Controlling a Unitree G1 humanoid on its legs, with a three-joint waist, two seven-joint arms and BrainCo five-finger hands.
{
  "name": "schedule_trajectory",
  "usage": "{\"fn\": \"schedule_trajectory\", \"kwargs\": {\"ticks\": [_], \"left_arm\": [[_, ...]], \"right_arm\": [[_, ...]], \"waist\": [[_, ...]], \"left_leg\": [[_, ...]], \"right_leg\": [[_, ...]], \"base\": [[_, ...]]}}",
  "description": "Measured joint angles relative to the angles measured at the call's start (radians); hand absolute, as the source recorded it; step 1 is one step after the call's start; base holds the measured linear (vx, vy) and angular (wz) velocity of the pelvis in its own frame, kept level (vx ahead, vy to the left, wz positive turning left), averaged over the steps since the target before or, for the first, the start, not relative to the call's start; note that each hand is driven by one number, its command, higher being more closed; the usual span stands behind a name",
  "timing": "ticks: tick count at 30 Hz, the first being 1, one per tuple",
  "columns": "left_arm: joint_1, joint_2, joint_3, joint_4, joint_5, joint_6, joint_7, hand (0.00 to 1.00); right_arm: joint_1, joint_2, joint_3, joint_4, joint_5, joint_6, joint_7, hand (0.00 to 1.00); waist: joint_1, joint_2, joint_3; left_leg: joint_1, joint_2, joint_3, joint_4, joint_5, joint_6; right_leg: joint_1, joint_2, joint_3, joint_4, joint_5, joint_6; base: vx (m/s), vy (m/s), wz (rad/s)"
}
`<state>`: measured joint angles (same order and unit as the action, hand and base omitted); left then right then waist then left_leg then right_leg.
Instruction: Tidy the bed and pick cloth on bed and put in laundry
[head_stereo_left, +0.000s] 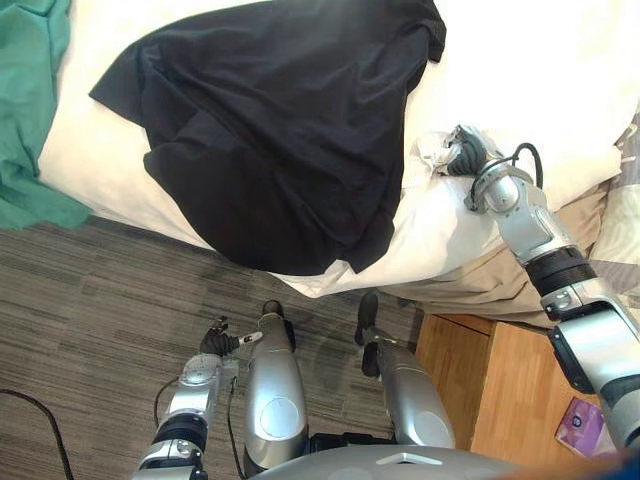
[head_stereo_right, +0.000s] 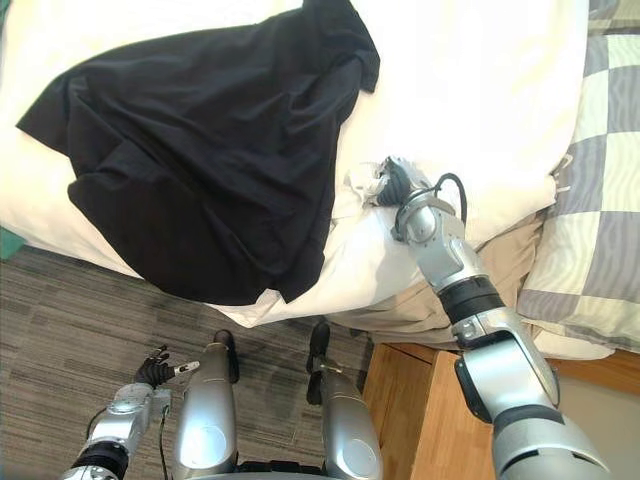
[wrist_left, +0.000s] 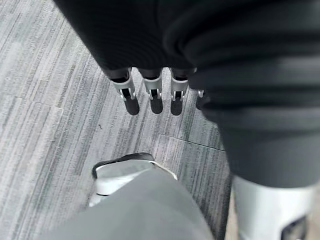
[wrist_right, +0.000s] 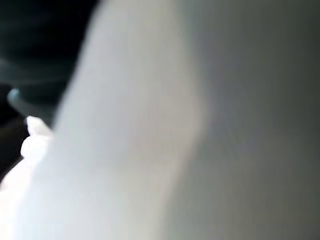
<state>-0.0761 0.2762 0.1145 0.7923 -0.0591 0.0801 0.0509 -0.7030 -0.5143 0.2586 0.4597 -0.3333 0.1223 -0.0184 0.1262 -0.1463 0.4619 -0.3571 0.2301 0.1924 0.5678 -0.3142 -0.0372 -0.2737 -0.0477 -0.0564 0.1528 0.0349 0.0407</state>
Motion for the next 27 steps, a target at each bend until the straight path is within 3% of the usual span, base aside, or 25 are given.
{"fn": "schedule_trajectory", "kwargs": {"ticks": [3, 6, 8, 10, 11, 16, 23, 27], "left_arm": [[0.031, -0.012, -0.003, -0.045, 0.002, 0.011, 0.000, 0.00], [0.061, -0.015, -0.022, -0.056, 0.004, 0.022, 0.000, 0.00], [0.090, -0.019, -0.031, -0.055, 0.006, 0.030, 0.000, 0.00], [0.121, -0.026, -0.035, -0.054, 0.011, 0.037, 0.000, 0.00], [0.131, -0.033, -0.036, -0.054, 0.011, 0.036, -0.001, 0.00], [0.183, -0.073, -0.046, -0.024, 0.013, 0.020, -0.010, 0.00], [0.236, -0.096, -0.067, 0.039, 0.011, -0.022, -0.030, 0.00], [0.285, -0.097, -0.063, 0.076, 0.009, -0.050, -0.047, 0.00]], "right_arm": [[0.166, 0.024, -0.091, -0.129, 0.047, -0.011, -0.040, 1.00], [0.355, 0.096, -0.172, -0.234, 0.056, -0.015, -0.082, 1.00], [0.470, 0.140, -0.187, -0.275, 0.056, -0.020, -0.107, 1.00], [0.606, 0.190, -0.220, -0.283, 0.055, -0.033, -0.123, 1.00], [0.632, 0.198, -0.223, -0.280, 0.055, -0.034, -0.125, 0.00], [0.790, 0.278, -0.269, -0.198, 0.063, -0.097, -0.170, 0.00], [0.942, 0.395, -0.363, -0.084, 0.255, -0.198, -0.283, 0.00], [1.020, 0.465, -0.457, -0.041, 0.371, -0.271, -0.406, 0.00]], "waist": [[-0.003, -0.006, -0.001], [-0.031, -0.031, -0.021], [-0.053, -0.050, -0.048], [-0.075, -0.051, -0.104], [-0.081, -0.048, -0.116], [-0.108, -0.017, -0.215], [-0.138, 0.039, -0.296], [-0.151, 0.058, -0.325]], "left_leg": [[0.069, -0.004, 0.026, -0.041, 0.004, -0.005], [0.124, -0.013, 0.054, -0.097, 0.020, -0.012], [0.163, -0.019, 0.069, -0.141, 0.036, -0.021], [0.214, -0.026, 0.076, -0.194, 0.060, -0.030], [0.229, -0.027, 0.078, -0.209, 0.064, -0.032], [0.334, -0.043, 0.103, -0.309, 0.097, -0.042], [0.434, -0.076, 0.134, -0.446, 0.154, -0.052], [0.486, -0.088, 0.178, -0.518, 0.177, -0.057]], "right_leg": [[0.056, 0.000, 0.016, -0.040, 0.017, -0.004], [0.085, -0.005, 0.030, -0.070, 0.021, -0.002], [0.103, -0.005, 0.043, -0.082, 0.022, -0.002], [0.126, -0.006, 0.041, -0.086, 0.021, -0.001], [0.134, -0.006, 0.040, -0.086, 0.021, -0.001], [0.190, -0.010, 0.040, -0.100, 0.011, 0.008], [0.229, -0.024, 0.052, -0.104, -0.017, 0.022], [0.232, -0.022, 0.083, -0.109, -0.017, 0.024]], "base": [[0.04, -0.002, -0.18], [0.05, -0.020, -0.18], [0.08, -0.042, -0.14], [0.11, -0.060, -0.05], [0.09, -0.054, -0.04], [0.02, -0.038, -0.09], [-0.03, -0.018, -0.06], [0.01, 0.006, -0.23]]}}
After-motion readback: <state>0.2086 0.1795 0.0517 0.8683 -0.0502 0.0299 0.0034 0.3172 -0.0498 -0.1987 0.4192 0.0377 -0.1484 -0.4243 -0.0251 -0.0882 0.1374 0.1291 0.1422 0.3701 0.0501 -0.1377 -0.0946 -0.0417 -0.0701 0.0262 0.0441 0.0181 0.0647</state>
